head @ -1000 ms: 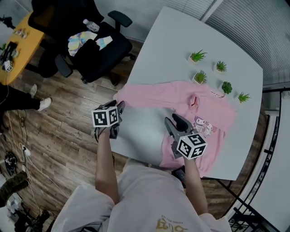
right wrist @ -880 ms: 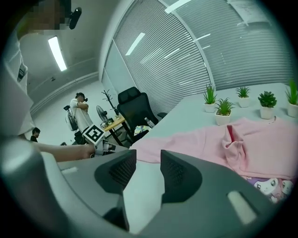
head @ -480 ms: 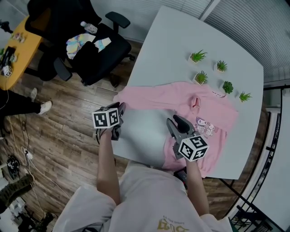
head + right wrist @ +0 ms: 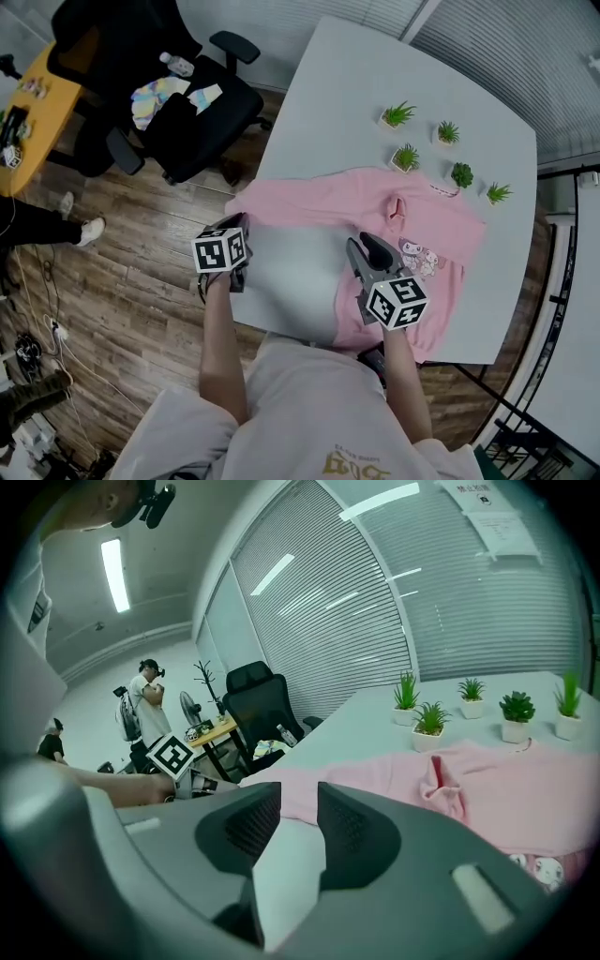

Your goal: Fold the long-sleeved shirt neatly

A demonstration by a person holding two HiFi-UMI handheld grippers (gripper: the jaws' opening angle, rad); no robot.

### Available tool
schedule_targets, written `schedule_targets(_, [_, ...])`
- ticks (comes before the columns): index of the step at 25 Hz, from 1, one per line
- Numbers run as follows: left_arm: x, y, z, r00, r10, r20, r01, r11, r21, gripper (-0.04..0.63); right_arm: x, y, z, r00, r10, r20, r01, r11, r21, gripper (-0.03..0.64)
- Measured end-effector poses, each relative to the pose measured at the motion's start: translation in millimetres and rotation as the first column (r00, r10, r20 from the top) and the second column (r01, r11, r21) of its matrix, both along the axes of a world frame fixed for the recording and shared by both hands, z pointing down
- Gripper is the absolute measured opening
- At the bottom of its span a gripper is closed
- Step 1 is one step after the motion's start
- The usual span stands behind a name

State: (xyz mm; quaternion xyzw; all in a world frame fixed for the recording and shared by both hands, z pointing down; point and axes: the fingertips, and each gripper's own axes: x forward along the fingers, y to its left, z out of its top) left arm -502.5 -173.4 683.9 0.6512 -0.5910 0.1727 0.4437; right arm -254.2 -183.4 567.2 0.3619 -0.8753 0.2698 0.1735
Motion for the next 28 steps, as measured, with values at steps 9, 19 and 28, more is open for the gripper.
schedule_targets(9, [4,-2,-13,1.000,0.000,0.010,-0.001,0.999,0.041,0.018,43,-8,-4,0.994,0.108,-0.013,-0.108,0.994,0.006,0.131])
schedule_targets(19, [14,-5,-45,1.000,-0.008,0.003,0.008,0.992,0.124,0.015,83,-10,-22,0.975,0.219,0.029,-0.219,0.975,0.024,0.132])
schedule_targets(28, [39,-10,-76,0.997,0.033,0.068,-0.045,0.981,0.187,0.014,119,-1,-31,0.957,0.286,0.049,-0.288,0.957,0.044,0.130])
